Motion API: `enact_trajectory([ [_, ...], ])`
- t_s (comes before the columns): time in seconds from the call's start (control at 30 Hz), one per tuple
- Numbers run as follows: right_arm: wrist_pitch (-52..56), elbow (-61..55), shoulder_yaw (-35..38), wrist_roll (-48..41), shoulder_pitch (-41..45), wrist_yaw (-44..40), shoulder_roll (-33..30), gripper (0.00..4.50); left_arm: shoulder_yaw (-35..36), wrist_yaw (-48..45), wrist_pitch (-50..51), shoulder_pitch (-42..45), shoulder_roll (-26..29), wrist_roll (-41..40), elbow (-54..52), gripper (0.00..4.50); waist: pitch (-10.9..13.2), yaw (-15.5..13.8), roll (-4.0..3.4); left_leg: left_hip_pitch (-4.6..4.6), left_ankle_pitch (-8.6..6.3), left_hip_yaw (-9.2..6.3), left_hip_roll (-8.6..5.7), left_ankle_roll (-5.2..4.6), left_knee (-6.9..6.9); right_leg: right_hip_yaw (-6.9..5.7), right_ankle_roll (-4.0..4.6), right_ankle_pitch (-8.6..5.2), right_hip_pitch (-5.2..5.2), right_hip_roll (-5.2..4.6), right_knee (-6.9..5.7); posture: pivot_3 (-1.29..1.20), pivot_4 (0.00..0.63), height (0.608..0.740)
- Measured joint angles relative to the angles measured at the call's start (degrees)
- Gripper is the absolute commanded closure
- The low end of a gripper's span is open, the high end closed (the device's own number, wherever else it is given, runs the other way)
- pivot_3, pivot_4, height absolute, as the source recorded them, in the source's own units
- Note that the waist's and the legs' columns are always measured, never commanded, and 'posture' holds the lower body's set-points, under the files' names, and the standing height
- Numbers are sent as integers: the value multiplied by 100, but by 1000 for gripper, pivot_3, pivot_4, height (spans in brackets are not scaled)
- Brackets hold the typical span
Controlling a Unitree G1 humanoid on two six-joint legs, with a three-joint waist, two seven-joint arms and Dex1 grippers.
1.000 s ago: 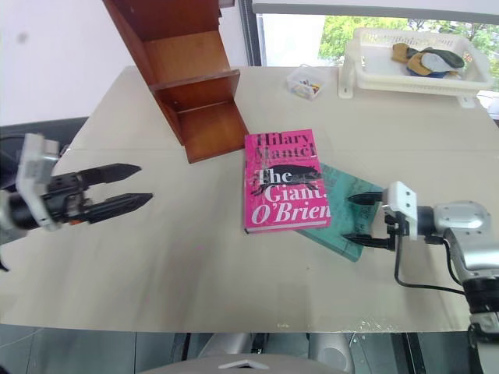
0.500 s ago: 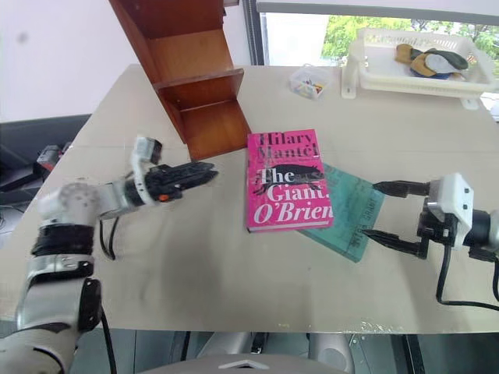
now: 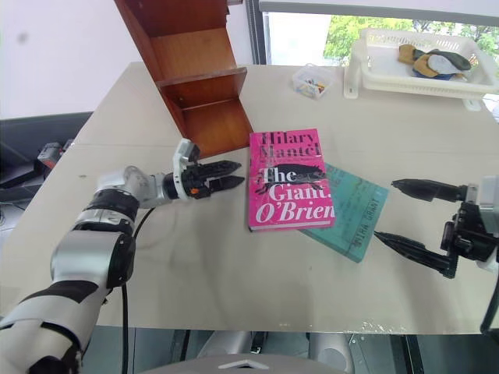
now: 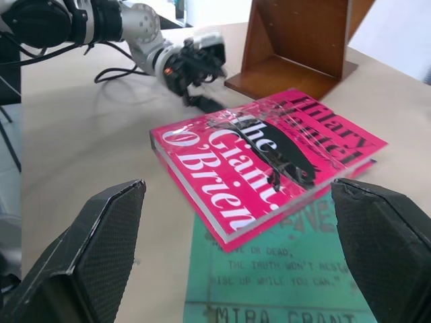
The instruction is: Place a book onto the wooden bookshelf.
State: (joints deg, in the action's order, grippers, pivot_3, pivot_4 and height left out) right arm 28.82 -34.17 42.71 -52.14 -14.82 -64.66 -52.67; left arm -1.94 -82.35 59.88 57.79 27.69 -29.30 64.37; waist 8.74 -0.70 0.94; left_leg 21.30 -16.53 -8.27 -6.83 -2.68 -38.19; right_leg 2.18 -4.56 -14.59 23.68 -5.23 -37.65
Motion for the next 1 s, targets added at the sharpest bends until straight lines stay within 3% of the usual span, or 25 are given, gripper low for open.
enact_trajectory([
  [0.43,93,-143,323,30,-330,-5,-22,0,199,-168,-719,500,-708,796,705,62,0,2,6,43,0,-3,-1,-1,-18,-4,-8,4,35,-2,-7,0,150,740],
  [0.53,93,-172,352,30,-381,-5,-21,0,362,-140,-782,501,-723,827,778,854,0,-1,6,43,0,-3,-1,-1,-19,-4,-8,4,35,-2,-9,0,150,740],
  [0.67,92,-191,468,29,-445,-11,-21,0,577,-79,-802,501,-723,901,836,2722,0,-1,7,43,0,-3,-2,-1,-20,-4,-8,4,35,-2,-9,0,150,740],
  [0.77,91,-189,468,30,-444,-14,-22,0,642,-38,-796,500,-722,942,849,3424,0,3,7,43,0,-3,-1,-1,-20,-4,-8,4,35,-1,-10,0,150,740],
  [1.0,51,-151,422,118,-338,-107,-44,0,824,26,-792,484,-719,995,849,3450,0,5,6,42,0,-3,-1,-1,-21,-4,-8,4,36,-1,-12,0,150,740],
])
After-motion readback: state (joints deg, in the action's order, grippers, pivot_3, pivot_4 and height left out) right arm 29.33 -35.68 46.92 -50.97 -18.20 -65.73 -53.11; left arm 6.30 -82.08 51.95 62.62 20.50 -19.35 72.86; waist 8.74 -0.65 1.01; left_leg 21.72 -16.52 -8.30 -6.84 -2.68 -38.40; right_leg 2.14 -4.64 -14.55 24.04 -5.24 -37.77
